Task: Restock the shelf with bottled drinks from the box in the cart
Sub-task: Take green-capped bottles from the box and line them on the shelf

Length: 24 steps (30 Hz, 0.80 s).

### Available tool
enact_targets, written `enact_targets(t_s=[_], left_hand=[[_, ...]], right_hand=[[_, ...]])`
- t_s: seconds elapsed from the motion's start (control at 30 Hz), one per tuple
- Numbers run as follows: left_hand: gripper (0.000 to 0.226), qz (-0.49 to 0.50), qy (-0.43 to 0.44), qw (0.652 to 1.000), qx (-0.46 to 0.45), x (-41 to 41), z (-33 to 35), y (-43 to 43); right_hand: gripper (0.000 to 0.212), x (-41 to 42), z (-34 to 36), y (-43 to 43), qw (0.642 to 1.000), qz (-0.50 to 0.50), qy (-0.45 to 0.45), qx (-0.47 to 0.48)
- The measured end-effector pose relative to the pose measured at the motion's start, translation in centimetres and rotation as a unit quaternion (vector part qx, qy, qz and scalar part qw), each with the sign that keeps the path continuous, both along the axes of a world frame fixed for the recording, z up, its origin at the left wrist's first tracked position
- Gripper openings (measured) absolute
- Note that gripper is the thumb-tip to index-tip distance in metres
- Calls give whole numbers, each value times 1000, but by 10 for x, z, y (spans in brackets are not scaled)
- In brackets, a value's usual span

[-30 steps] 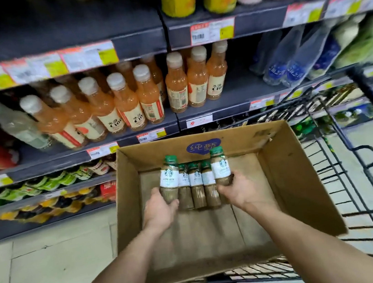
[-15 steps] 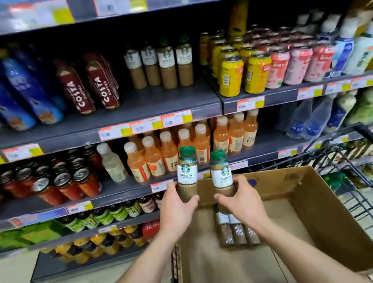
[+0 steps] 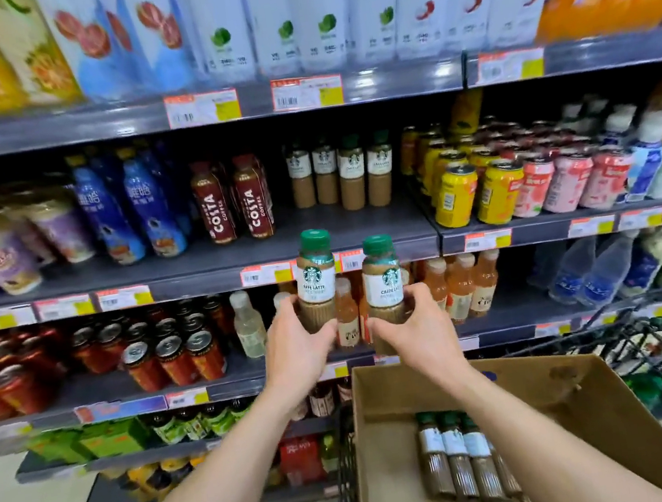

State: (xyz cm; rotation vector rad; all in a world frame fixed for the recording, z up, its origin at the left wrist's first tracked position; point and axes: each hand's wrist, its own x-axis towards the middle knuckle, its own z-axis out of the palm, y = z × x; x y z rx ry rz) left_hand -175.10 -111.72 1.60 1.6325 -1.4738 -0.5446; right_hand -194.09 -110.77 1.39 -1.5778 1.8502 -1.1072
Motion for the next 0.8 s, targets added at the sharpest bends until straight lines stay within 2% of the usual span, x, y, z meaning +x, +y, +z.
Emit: enact_targets(t_s=[0.33, 0.53, 0.8], left_hand=[[53, 49, -17, 998, -35, 12, 51, -69], [57, 67, -30, 997, -26, 21, 63, -110], [50, 66, -14, 997, -34, 32, 48, -160]], right_hand=[[58, 2, 64, -83, 996, 24, 36, -76], [64, 17, 79, -143, 997, 29, 30, -65], [54, 42, 59, -219, 999, 7, 29, -21]])
